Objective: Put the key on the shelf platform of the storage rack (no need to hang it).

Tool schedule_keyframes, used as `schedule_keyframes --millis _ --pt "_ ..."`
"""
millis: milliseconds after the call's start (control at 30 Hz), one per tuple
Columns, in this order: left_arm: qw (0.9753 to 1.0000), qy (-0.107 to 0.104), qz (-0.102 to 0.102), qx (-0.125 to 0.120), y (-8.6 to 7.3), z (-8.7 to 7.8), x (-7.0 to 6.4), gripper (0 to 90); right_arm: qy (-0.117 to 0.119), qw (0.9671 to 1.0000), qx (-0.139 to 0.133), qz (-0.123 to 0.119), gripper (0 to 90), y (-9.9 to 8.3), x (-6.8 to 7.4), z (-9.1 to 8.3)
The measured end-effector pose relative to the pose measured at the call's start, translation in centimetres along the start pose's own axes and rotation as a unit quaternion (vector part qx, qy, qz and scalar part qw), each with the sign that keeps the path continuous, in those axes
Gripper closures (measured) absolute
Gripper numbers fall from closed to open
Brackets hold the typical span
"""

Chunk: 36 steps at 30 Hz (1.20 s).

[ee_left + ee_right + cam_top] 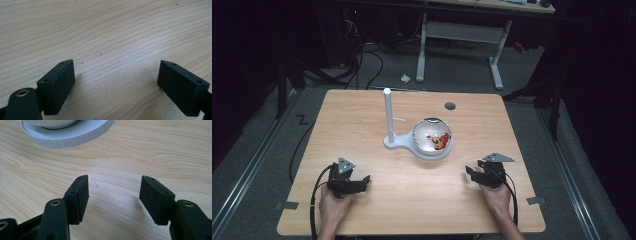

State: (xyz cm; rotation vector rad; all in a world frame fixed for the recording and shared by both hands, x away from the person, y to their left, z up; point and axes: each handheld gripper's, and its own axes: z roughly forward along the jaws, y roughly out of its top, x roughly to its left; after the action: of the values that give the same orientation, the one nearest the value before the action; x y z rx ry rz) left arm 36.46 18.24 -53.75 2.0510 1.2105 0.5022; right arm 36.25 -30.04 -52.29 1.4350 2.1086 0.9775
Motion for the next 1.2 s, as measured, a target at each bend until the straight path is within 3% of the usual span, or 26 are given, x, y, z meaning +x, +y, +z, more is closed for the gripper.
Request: schedule_keyframes --millis 467,667,1200 --pt "1.0000 0.000 0.000 0.000 0.00 0.00 0.00 14.9 -0.011 0.9999 0.008 -0.010 39.0 -0.40 0.17 0.61" --pt "1.0000 0.000 0.000 0.000 0.00 0.00 0.00 14.9 -0.022 0.9993 0.010 -0.028 37.2 -0.47 0.53 0.68" --pt "1.0000 0.000 0.000 0.000 0.00 0.00 0.00 15.0 -0.026 0.9993 0.011 -0.025 35.1 -0.50 0.57 0.66"
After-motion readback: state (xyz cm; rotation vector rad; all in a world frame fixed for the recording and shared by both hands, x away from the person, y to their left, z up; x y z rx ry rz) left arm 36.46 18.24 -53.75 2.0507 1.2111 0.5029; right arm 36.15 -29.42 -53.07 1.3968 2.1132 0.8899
